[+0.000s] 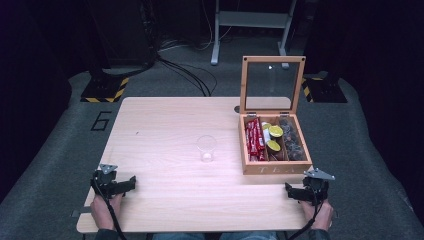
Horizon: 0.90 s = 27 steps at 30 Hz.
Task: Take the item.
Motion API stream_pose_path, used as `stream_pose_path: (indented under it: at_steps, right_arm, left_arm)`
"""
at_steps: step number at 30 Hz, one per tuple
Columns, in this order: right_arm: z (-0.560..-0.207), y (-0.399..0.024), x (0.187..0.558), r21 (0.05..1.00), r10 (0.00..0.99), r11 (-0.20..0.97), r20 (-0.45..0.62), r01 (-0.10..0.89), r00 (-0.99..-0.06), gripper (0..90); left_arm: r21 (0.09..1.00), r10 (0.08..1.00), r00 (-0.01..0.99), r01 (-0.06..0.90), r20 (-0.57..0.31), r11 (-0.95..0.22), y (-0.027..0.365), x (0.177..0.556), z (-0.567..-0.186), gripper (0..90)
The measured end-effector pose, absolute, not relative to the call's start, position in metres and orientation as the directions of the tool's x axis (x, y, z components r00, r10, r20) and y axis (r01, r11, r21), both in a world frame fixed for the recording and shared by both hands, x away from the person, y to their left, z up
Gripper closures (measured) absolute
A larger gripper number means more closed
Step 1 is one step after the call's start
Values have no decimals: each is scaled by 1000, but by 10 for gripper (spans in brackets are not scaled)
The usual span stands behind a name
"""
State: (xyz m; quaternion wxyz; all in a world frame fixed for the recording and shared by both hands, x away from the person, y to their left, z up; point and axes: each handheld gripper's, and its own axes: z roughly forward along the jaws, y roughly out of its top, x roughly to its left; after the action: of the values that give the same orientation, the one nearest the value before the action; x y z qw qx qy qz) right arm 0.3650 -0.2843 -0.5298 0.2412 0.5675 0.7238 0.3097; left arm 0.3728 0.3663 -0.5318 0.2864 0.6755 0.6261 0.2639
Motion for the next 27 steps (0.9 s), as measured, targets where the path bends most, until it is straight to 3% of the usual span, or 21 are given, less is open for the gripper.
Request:
stream_pose_path:
  at_steps: [23,27]
  right_arm:
    - [-527,-284,367,710,970,173,-2,682,-244,15]
    - [-520,-287,364,725,967,144,40,673,-250,15]
  left_arm:
    - [720,997,83,691,-6,-53,366,374,-532,5]
    - [723,996,86,689,-2,-58,366,374,-532,5]
